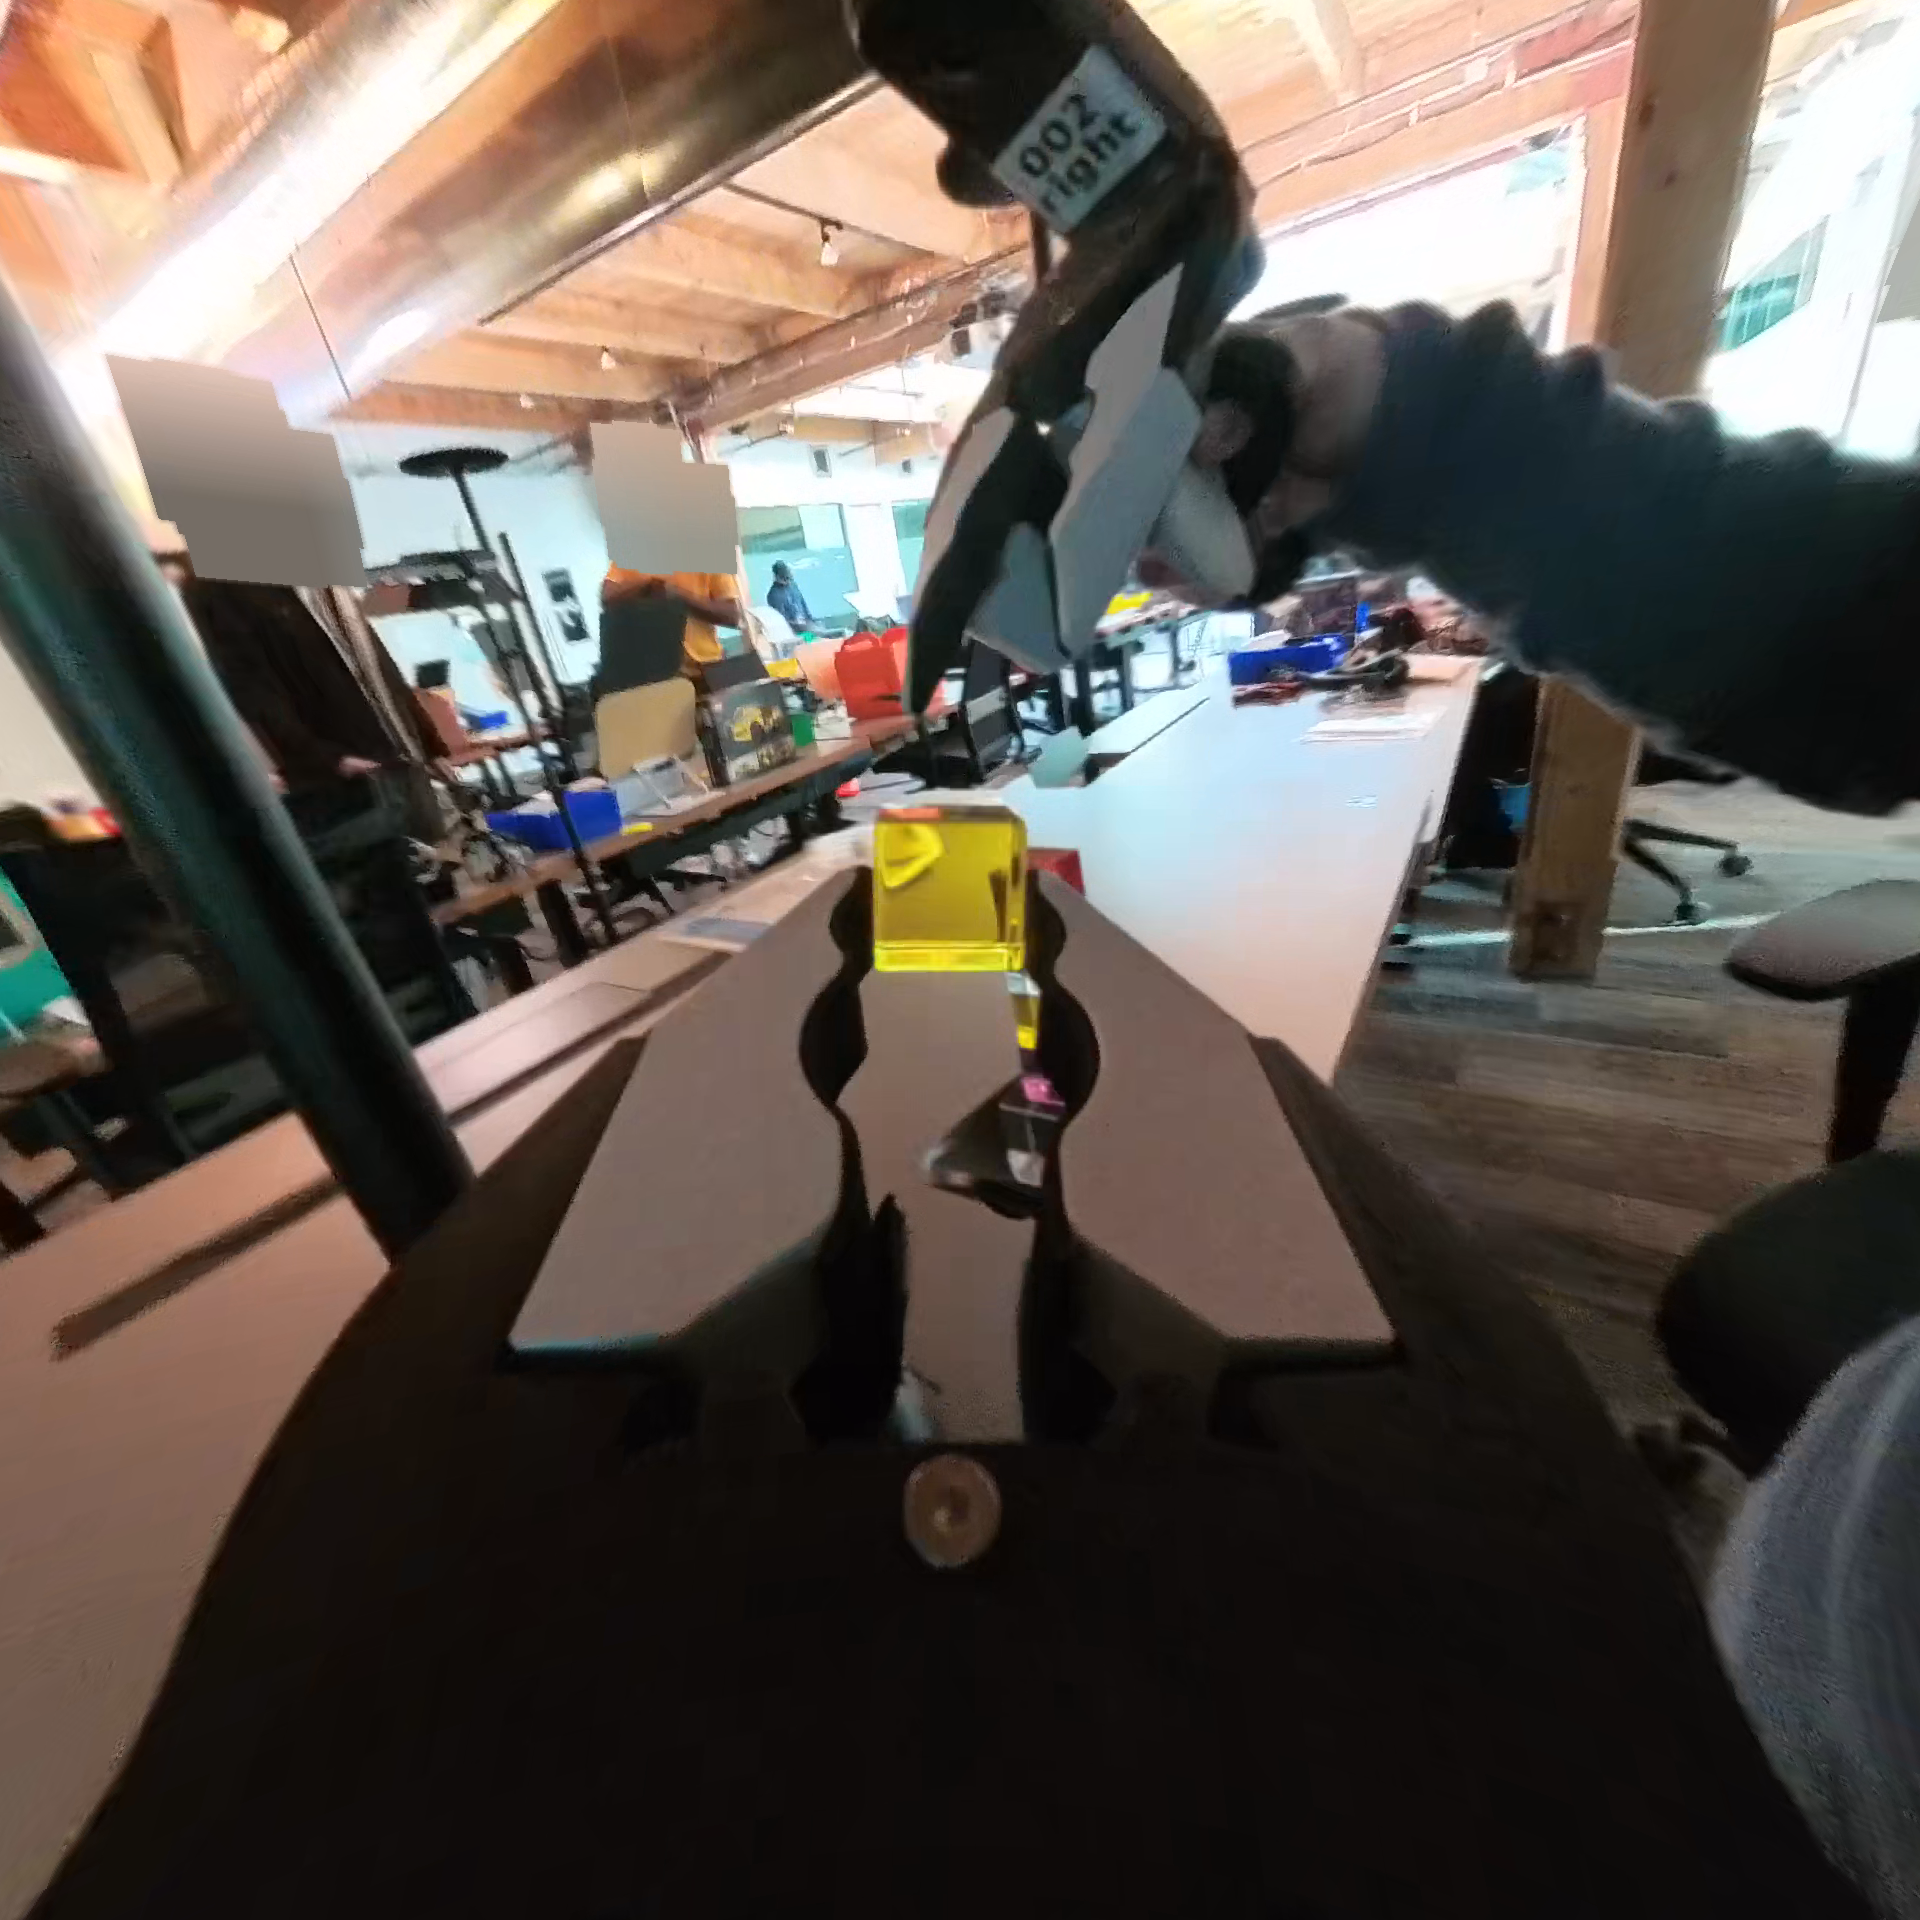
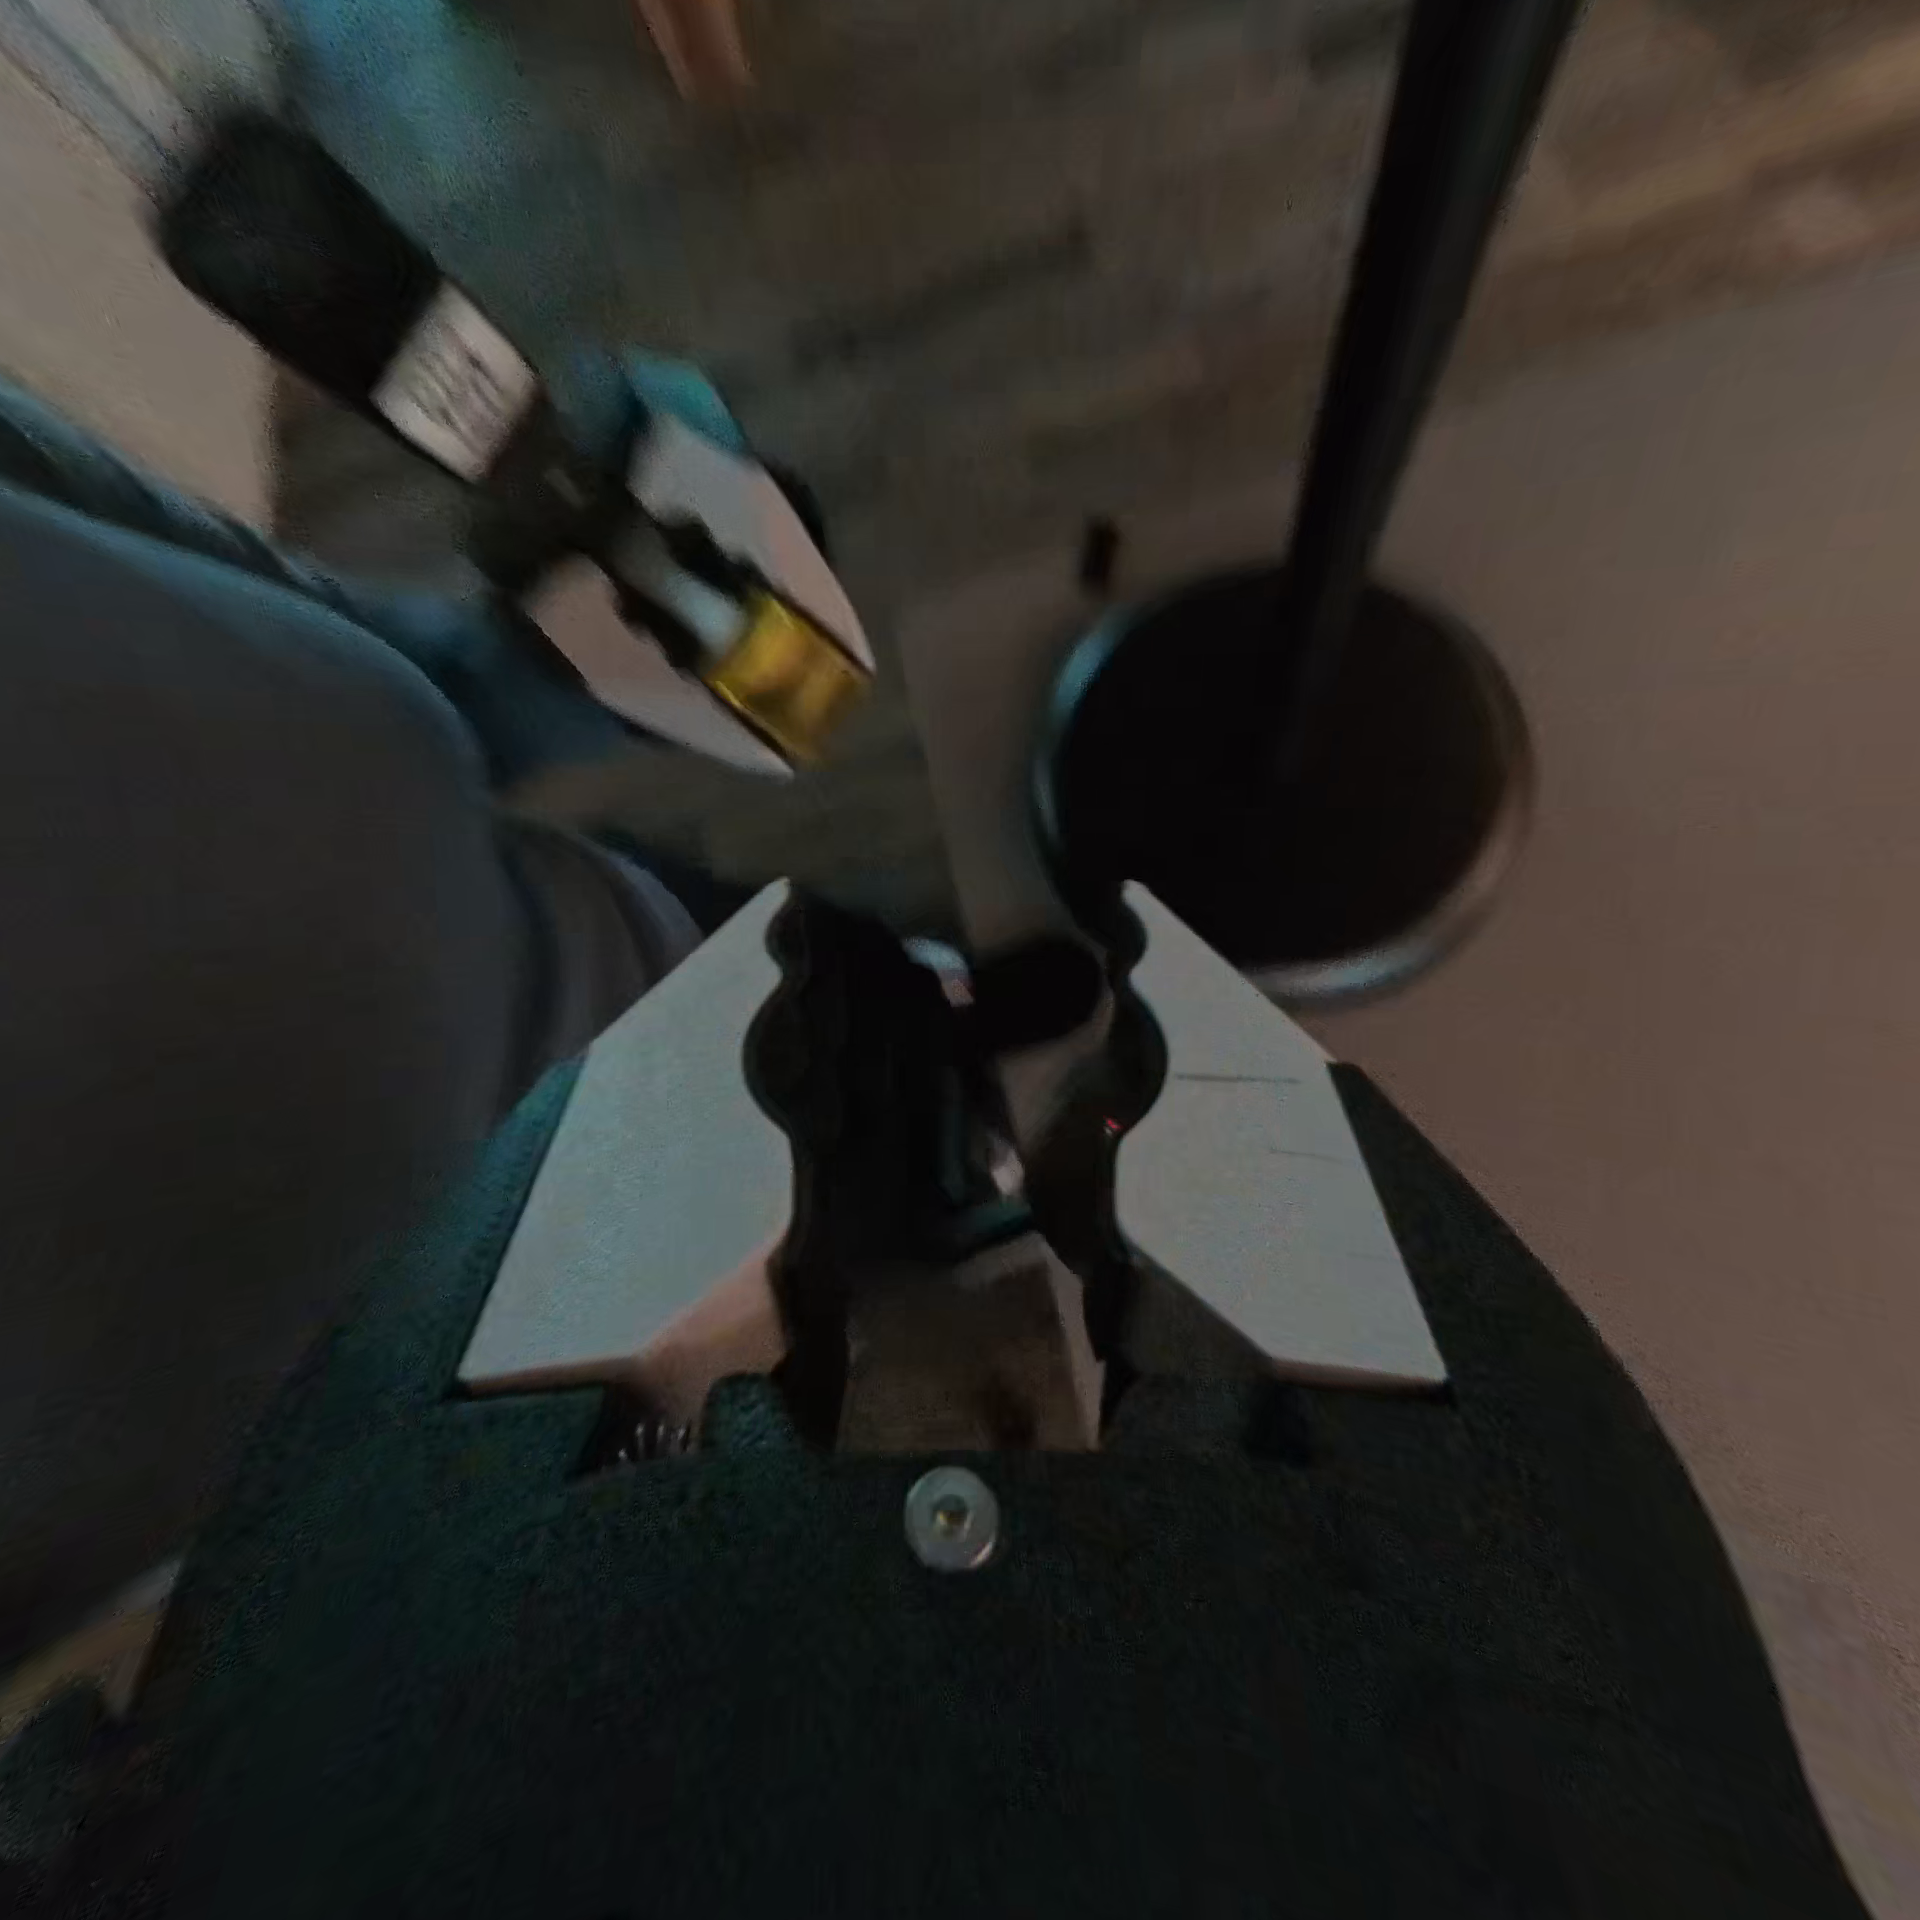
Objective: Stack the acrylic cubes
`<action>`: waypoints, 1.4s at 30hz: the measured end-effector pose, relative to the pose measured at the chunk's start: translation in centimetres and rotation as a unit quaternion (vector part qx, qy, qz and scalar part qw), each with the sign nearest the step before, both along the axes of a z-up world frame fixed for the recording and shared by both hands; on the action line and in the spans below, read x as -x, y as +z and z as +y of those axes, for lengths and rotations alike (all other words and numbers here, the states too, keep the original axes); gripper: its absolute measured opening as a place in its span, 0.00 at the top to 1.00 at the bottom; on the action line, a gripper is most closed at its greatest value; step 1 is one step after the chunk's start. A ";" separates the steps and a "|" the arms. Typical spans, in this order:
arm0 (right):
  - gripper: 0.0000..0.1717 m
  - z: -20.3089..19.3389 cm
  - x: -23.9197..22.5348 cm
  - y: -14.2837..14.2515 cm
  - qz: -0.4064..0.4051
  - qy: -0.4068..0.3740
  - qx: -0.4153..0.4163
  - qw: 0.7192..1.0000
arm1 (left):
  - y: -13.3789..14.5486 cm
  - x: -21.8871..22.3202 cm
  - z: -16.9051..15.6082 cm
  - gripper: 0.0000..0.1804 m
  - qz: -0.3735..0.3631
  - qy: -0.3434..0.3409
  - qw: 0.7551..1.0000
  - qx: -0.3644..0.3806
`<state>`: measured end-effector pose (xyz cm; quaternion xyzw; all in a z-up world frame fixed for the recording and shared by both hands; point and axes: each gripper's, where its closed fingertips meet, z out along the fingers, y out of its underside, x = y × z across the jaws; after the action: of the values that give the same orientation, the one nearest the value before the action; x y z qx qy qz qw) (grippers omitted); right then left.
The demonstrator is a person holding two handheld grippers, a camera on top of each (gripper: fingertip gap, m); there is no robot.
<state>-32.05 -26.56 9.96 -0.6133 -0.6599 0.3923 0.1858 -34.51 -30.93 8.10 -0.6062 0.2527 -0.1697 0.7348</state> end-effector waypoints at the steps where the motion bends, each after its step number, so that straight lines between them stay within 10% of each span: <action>1: 0.72 -0.7 0.5 0.7 0.031 -0.016 0.017 0.999 | 0.4 -0.1 0.3 0.85 0.014 0.016 1.000 -0.008; 12: 0.81 -4.4 0.8 -1.4 0.048 -0.047 0.055 0.996 | 1.5 -3.7 1.6 0.85 0.155 0.080 0.979 -0.102; 20: 0.85 4.0 -3.4 -0.9 -0.019 -0.052 -0.120 0.991 | 1.5 -3.6 1.9 0.66 0.066 0.029 0.996 -0.042; 28: 0.85 5.1 -5.9 -3.3 -0.151 0.104 -0.102 0.978 | 0.3 -1.0 2.4 0.67 0.038 0.048 0.998 -0.005; 42: 0.85 4.6 -4.6 -4.8 -0.059 0.091 -0.040 0.993 | -0.8 0.0 2.6 0.69 0.023 0.052 0.998 0.014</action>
<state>-27.49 -21.96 5.16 -0.5650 -0.7375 0.3445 0.1347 -34.53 -28.36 7.29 -0.6329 0.2349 -0.1207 0.7279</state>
